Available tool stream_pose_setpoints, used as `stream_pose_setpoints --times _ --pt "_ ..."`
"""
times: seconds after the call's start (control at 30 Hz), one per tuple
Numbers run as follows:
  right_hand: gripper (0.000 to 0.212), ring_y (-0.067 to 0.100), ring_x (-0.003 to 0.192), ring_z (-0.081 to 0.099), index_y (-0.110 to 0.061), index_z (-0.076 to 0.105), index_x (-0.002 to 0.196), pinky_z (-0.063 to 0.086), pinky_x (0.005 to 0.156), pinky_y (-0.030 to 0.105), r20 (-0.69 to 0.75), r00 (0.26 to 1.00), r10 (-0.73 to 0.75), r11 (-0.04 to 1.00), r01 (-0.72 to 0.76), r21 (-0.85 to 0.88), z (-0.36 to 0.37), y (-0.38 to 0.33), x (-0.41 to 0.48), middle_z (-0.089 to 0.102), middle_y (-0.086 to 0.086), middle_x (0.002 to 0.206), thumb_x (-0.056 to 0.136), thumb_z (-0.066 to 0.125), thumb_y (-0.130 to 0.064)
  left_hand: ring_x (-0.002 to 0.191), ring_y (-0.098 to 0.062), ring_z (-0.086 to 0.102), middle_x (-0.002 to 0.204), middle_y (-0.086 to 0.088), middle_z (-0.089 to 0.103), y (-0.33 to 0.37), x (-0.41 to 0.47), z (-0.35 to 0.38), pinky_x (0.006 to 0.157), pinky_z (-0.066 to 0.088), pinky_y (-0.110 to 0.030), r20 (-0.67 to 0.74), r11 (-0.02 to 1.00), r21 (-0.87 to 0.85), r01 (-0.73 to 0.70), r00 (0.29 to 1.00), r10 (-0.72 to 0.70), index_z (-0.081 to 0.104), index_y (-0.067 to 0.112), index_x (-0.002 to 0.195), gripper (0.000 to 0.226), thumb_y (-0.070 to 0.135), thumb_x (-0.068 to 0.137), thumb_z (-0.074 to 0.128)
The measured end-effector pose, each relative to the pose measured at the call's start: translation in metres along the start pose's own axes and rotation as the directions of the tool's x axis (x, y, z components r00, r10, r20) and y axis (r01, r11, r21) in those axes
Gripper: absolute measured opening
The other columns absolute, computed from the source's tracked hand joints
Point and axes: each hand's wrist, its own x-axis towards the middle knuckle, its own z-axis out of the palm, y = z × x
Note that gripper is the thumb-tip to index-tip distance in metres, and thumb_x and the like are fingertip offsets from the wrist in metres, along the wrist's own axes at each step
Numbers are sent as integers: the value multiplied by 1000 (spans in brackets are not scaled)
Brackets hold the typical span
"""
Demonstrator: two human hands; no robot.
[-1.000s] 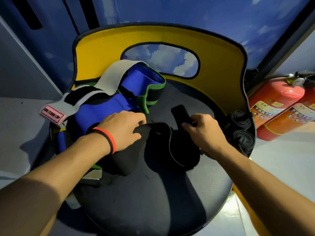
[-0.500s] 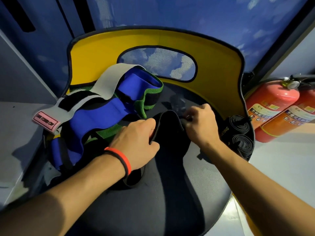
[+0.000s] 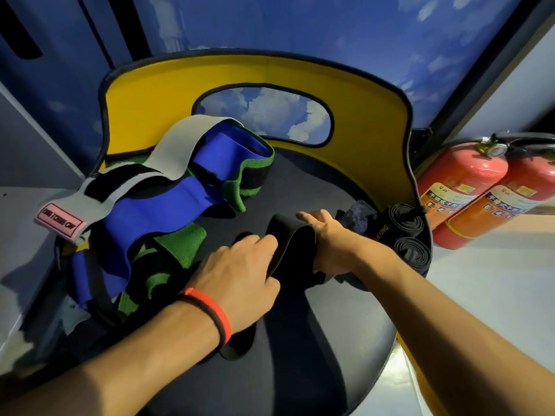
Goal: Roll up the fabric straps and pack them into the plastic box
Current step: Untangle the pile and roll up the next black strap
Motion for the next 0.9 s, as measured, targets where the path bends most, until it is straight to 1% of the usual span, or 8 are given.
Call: stream_pose_setpoints --times 0.07,0.17,0.27,0.37,0.5,0.6,0.77,0.9 --pt "92 36 137 38 -19 15 160 43 110 42 -133 988 -83 996 79 -35 3 -3 -9 19 10 154 87 71 -11 63 -16 39 82 6 40 -3 0 -3 69 46 -39 7 999 40 34 999 -34 24 29 75 31 27 89 51" --pt "47 40 115 46 -10 42 136 45 79 41 -418 904 -90 979 3 -203 6 -7 -29 34 16 132 93 58 -16 63 -18 37 82 5 35 -8 2 -9 62 34 -34 1 984 156 85 996 -86 21 27 73 33 24 90 50" --pt "29 40 107 58 -6 51 122 41 73 36 -248 965 83 971 -135 -199 6 -8 -43 47 19 124 98 52 -22 64 -17 38 89 3 30 -11 1 -15 57 29 -32 -13 956 280 91 996 -91 21 26 76 34 27 92 51" --pt "31 44 115 56 -1 47 126 47 88 41 -94 986 135 972 -150 -179 12 -11 -43 43 23 126 102 42 -20 78 -18 40 98 2 25 -6 -3 -14 60 32 -31 -23 948 315 49 999 -44 26 25 85 31 29 91 56" --pt "27 43 112 53 -8 45 120 44 81 42 -94 971 218 974 -222 -36 14 -12 -30 33 16 124 100 49 -26 93 -18 41 111 4 27 5 -11 -6 65 37 -30 -27 965 263 -13 999 20 30 26 89 29 25 85 59" --pt "38 41 121 47 -5 44 129 49 88 44 -115 973 200 979 -204 -28 9 -12 -21 28 17 135 98 56 -22 100 -23 46 132 1 20 11 -14 1 71 44 -33 24 982 190 -19 1000 15 31 26 93 31 25 82 61" --pt "66 42 131 38 -11 33 145 46 100 44 -154 976 156 987 -161 -21 8 -15 -7 21 18 145 90 69 -18 84 -19 44 141 1 10 16 -16 6 67 37 -31 72 989 145 -22 997 11 30 27 94 35 27 83 63" --pt "90 39 139 28 -23 22 158 38 109 42 -183 983 -20 999 14 -30 15 -17 5 14 11 159 85 74 -17 83 -21 45 134 0 14 12 -18 8 68 39 -33 148 988 157 4 989 -28 32 26 95 34 36 84 62"
